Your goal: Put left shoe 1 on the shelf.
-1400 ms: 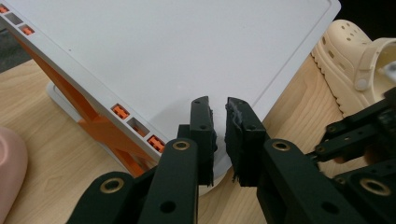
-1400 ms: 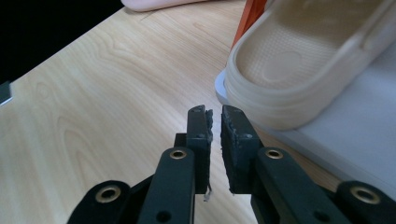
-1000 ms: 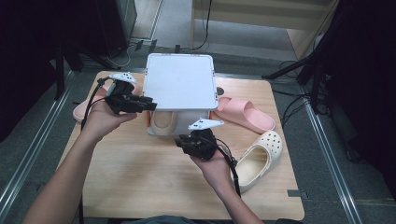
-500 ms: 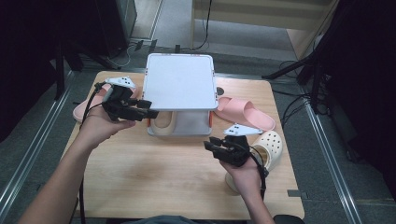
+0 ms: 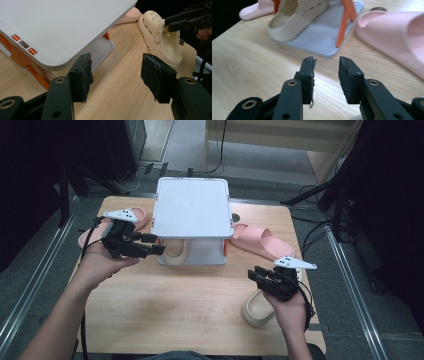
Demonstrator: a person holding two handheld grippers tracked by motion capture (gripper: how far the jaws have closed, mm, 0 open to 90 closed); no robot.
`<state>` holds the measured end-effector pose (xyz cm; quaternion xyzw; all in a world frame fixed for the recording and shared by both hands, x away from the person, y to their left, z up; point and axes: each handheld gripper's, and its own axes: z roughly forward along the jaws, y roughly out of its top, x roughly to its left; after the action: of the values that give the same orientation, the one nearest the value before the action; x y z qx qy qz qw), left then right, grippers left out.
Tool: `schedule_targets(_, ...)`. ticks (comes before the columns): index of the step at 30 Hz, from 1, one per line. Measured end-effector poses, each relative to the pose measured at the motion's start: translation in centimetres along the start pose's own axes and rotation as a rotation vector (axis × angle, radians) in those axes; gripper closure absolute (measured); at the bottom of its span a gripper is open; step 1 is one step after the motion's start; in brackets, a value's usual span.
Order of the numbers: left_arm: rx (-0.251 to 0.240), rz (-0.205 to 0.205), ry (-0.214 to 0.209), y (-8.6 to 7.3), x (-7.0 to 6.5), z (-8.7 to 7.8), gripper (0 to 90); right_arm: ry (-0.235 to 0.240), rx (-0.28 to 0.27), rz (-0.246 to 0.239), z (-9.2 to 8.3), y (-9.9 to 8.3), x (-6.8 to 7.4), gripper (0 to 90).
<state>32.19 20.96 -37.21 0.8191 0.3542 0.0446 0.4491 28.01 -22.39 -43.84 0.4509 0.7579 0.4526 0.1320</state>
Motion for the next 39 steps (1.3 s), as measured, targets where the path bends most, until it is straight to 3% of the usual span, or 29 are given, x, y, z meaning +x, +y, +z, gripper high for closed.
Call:
schedule_targets(9,0.018,-0.003,0.001,-0.4,-0.1,0.3,41.7,-0.074,-0.008,0.031,-1.4,-0.4,-2.7,57.8)
schedule_targets(19,0.03,-0.008,-0.001,-0.5,0.1,0.6,40.9,-0.129,-0.014,0.076,-2.9,-1.1,-4.5,52.2)
schedule_targets(26,0.035,-0.006,-0.013,-0.3,0.2,0.8,40.7,-0.155,0.026,0.108,-3.2,-2.0,-5.5,50.4)
schedule_targets(30,0.024,-0.008,-0.023,-0.1,0.2,1.0,40.3,-0.16,0.024,0.107,-3.3,-2.3,-5.7,49.3)
schedule_targets(39,0.033,0.0,-0.035,0.3,0.3,1.6,39.9,-0.202,0.087,0.119,-3.0,-3.3,-6.3,48.4)
